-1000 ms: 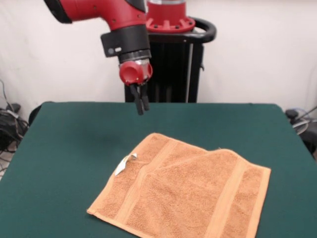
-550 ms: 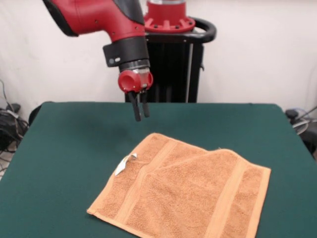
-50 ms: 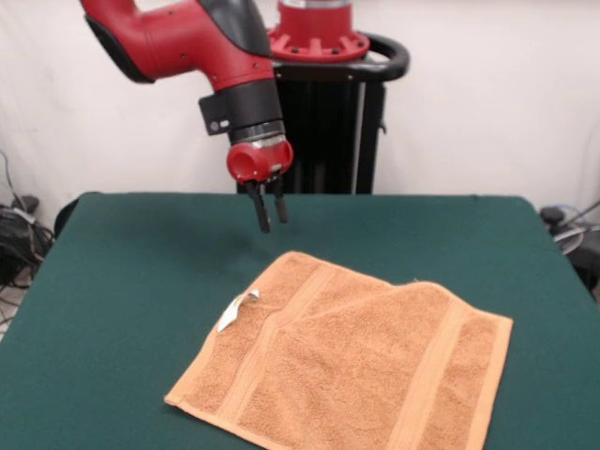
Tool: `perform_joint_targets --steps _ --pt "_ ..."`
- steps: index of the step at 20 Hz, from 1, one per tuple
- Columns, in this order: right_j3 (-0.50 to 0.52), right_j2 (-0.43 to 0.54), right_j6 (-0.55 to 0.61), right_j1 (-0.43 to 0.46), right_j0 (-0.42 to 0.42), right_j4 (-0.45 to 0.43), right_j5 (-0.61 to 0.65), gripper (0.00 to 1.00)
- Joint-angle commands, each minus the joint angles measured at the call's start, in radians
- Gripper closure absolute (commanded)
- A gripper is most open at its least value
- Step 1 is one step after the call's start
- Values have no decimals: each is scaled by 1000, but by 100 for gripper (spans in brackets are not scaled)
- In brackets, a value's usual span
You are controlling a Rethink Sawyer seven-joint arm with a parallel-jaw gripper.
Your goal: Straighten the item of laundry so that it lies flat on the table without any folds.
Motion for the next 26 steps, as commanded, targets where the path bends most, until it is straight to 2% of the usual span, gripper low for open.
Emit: perform_joint_targets --steps 1,5,8,15,21,23,25,26 --pt "-103 -9 256 46 50 1 -46 0" --pt "-91 -9 265 36 65 3 -106 0" --pt "-59 -4 251 -22 94 -1 -210 0" --pt "-62 6 224 -38 163 -28 -176 0" --pt "-103 -34 192 -34 253 -31 -215 0" --pt "-127 -31 200 2 263 -33 -177 0" --pt "-144 20 219 56 223 -36 -50 0" --pt "-137 77 219 85 169 -39 38 0"
